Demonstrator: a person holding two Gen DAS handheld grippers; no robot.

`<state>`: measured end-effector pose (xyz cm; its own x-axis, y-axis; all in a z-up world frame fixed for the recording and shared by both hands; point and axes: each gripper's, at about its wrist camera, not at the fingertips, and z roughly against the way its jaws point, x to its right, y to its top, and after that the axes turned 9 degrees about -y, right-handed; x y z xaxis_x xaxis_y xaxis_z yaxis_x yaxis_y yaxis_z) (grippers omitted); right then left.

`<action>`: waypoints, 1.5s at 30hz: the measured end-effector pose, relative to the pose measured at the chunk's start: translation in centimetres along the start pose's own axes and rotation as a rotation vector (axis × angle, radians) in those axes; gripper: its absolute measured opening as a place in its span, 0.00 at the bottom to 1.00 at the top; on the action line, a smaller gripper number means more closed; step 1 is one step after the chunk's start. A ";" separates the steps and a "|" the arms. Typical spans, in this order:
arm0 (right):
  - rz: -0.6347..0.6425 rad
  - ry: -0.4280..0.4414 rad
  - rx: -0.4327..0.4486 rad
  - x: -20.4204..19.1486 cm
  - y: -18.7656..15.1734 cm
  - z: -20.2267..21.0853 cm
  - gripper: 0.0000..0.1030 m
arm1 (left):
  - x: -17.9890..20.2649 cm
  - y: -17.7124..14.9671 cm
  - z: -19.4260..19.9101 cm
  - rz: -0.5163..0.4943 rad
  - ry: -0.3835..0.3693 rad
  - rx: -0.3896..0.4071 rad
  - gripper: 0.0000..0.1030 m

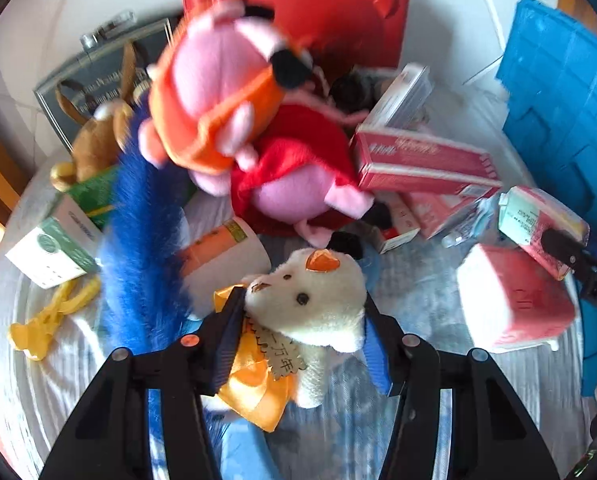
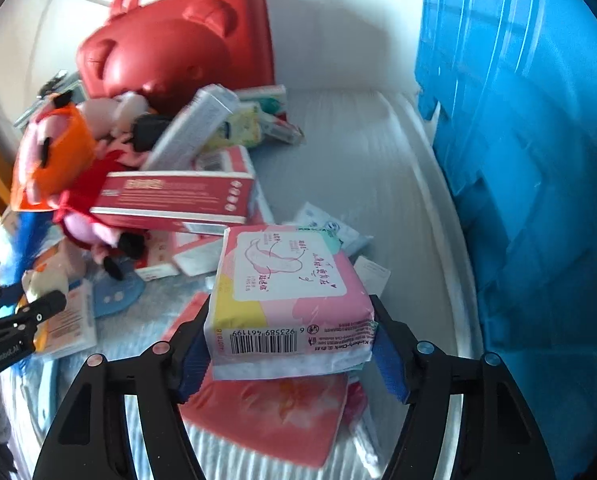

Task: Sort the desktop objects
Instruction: 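Grasp the white lamb plush with the left tool while the right tool grasps the pink tissue pack, then carry the lamb plush with the left tool into the crate while the right tool drops the tissue pack there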

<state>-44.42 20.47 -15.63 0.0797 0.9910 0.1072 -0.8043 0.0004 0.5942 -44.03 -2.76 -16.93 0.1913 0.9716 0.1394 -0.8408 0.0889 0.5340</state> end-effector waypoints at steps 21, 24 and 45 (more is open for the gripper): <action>-0.022 0.040 0.512 4.1 -2.0 27.1 0.67 | 10.8 -0.4 22.8 -0.161 -0.041 0.451 0.51; -0.050 0.010 0.577 7.0 -2.8 30.1 0.67 | 14.2 -0.2 24.7 -0.192 -0.074 0.501 0.51; -0.238 -0.415 0.541 33.7 -7.9 31.4 0.67 | 47.0 -1.5 23.2 -0.514 -0.281 0.439 0.51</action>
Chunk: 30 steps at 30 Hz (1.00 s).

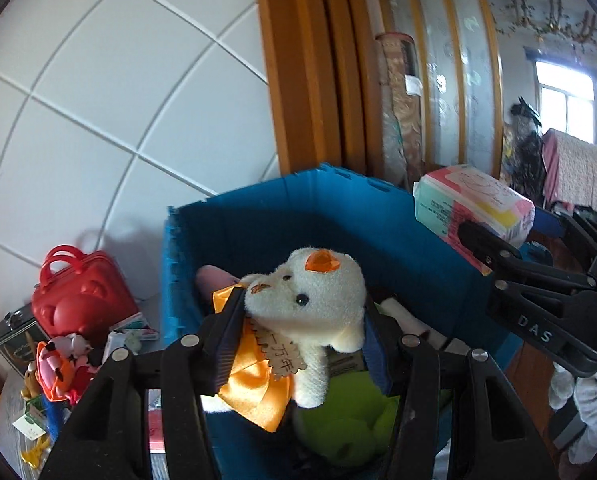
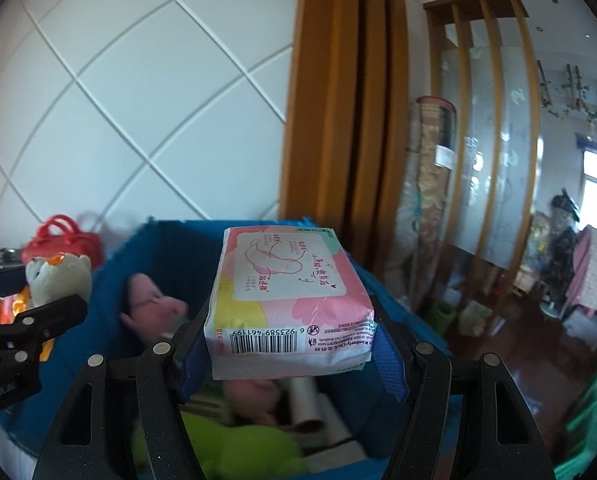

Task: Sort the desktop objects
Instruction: 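Carry the lamb plush with the left tool into the crate while the right tool drops the tissue pack there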

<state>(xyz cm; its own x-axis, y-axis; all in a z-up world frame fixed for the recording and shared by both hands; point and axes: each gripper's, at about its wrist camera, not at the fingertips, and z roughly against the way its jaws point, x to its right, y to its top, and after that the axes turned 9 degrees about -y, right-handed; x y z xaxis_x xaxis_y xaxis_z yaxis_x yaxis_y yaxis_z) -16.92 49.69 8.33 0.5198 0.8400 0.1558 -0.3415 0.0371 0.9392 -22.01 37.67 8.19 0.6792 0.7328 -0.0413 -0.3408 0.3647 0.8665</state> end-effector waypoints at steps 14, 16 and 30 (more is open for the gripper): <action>0.074 -0.042 -0.099 2.0 -2.4 -6.1 0.67 | 0.8 -0.2 -4.2 0.052 0.009 -0.095 0.59; 0.077 -0.043 -0.102 1.6 -2.4 -6.3 0.67 | 0.4 -0.2 -4.2 0.062 0.012 -0.092 0.65; 0.071 -0.063 -0.102 2.1 -2.2 -5.4 1.00 | -0.5 -0.5 -2.1 0.077 0.040 -0.041 0.75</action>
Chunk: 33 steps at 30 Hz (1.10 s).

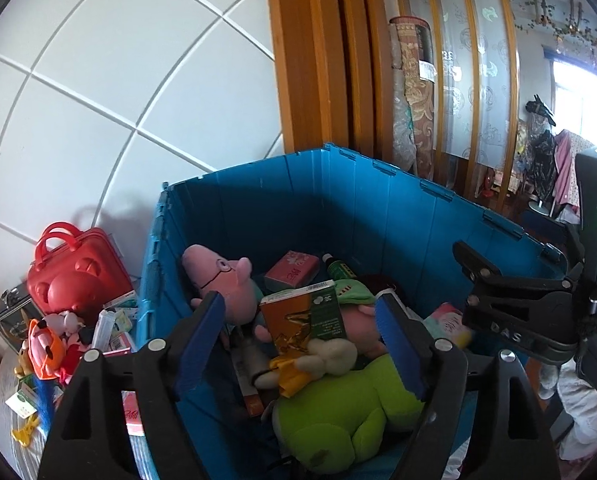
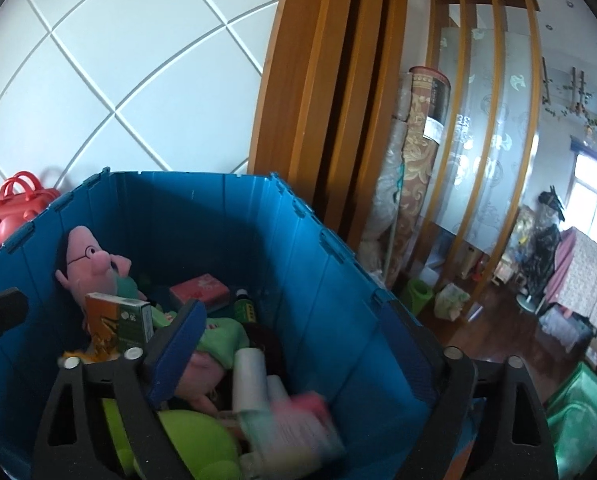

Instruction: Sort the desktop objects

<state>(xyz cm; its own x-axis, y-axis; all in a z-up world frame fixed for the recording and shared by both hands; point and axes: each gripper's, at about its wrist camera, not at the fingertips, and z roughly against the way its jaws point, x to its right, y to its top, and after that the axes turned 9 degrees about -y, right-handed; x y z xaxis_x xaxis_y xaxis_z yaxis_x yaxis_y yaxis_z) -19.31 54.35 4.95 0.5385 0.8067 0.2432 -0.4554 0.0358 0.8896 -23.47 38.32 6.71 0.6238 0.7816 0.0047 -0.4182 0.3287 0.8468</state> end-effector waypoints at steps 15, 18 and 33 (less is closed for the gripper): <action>-0.016 0.075 -0.012 -0.8 -0.3 5.2 1.00 | -2.0 -1.8 4.2 0.065 0.060 0.066 0.93; -0.023 0.083 -0.012 -0.7 -0.5 5.8 1.00 | -2.2 -2.0 4.6 0.064 0.078 0.065 0.95; -0.036 0.113 -0.022 -0.5 -0.8 6.6 1.00 | -2.4 -2.6 5.2 0.064 0.085 0.040 0.95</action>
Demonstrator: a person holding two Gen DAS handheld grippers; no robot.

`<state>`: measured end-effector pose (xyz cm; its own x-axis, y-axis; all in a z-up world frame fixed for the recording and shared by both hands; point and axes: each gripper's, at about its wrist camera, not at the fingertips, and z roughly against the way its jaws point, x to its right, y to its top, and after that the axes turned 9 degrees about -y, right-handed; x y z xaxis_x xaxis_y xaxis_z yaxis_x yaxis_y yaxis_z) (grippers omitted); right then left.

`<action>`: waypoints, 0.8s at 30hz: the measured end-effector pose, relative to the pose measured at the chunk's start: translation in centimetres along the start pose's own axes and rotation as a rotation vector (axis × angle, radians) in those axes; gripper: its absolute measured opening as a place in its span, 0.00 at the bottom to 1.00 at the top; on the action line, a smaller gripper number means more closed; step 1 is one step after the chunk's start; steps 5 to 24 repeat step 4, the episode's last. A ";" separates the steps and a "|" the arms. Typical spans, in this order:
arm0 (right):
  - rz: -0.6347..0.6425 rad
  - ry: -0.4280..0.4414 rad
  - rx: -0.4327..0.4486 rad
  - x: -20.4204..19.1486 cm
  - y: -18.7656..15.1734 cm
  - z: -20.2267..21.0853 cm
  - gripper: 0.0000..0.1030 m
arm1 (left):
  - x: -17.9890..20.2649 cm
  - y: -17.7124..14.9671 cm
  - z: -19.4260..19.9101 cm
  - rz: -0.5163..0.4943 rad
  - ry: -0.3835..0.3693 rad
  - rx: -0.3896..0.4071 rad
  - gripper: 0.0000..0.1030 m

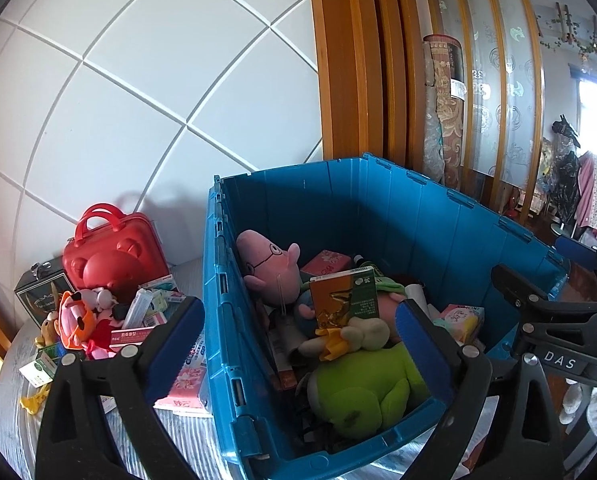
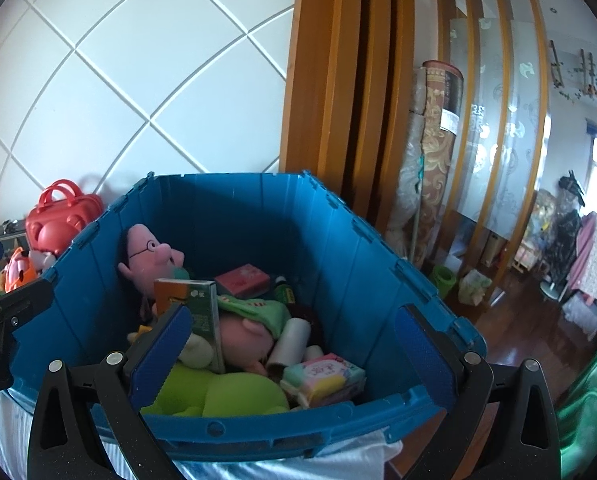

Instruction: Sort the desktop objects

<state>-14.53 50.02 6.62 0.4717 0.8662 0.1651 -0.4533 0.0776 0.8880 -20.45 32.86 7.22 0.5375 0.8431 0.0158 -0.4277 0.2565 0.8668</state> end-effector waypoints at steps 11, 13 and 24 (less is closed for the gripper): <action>-0.002 -0.001 -0.002 0.0 0.0 0.1 1.00 | 0.1 -0.1 0.2 0.000 -0.006 -0.002 0.95; -0.002 -0.001 -0.002 0.0 0.0 0.1 1.00 | 0.1 -0.1 0.2 0.000 -0.006 -0.002 0.95; -0.002 -0.001 -0.002 0.0 0.0 0.1 1.00 | 0.1 -0.1 0.2 0.000 -0.006 -0.002 0.95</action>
